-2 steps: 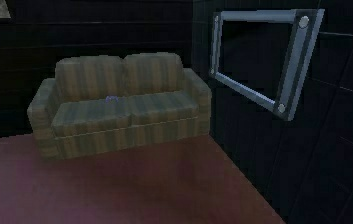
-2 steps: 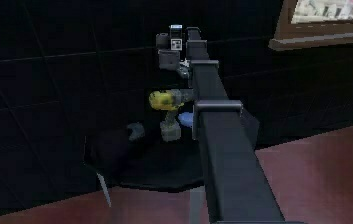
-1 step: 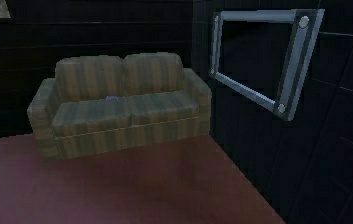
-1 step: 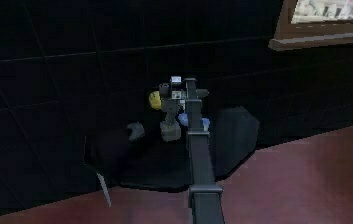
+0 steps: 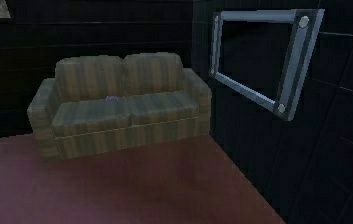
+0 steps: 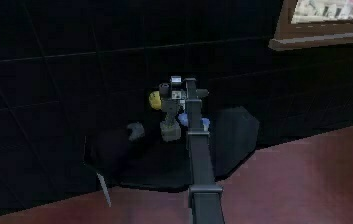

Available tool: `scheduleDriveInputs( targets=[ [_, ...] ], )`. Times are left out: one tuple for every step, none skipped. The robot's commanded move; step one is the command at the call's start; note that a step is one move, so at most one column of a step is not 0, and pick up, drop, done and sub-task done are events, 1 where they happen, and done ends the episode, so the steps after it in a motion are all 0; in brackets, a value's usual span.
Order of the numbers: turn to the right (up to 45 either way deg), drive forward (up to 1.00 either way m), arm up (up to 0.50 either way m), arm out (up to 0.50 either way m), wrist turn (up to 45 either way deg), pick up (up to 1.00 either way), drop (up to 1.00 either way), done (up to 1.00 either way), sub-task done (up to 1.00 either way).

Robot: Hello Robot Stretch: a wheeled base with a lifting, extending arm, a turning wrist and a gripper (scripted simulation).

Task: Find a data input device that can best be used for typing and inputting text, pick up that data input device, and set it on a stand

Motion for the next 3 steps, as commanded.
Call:
scheduleDriveInputs(
  targets=[
    [0.0, 0.00, 0.00, 0.00, 0.0, 0.00, 1.00, 0.00, 0.00],
    [0.0, 0.00, 0.10, 0.00, 0.0, 0.00, 0.00, 0.00, 0.00],
    [0.0, 0.00, 0.00, -0.08, 0.0, 0.00, 0.00, 0.00, 0.00]
  ],
)
